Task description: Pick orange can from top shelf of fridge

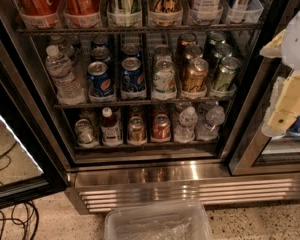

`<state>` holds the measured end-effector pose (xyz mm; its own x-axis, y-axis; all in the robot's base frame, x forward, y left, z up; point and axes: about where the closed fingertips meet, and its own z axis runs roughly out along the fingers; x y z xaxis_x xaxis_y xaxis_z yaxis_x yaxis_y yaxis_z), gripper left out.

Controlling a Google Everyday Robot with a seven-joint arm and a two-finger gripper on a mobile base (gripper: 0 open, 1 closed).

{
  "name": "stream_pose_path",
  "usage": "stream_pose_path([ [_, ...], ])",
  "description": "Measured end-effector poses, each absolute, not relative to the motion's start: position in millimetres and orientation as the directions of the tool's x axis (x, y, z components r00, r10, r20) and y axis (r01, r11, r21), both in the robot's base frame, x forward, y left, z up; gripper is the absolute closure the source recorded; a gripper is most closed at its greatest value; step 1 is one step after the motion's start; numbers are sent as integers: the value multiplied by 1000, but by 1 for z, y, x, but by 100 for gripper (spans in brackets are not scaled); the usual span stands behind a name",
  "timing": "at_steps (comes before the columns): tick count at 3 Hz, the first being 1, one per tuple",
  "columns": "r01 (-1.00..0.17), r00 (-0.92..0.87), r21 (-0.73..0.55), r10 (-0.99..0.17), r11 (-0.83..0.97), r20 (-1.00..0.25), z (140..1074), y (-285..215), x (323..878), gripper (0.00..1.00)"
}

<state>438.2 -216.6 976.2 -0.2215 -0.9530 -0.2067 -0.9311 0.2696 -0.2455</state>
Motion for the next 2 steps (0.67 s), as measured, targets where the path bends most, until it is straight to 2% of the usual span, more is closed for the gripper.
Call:
stream_pose_path([
  [2, -923, -221, -264, -949, 278, -226, 979, -209, 444, 0],
])
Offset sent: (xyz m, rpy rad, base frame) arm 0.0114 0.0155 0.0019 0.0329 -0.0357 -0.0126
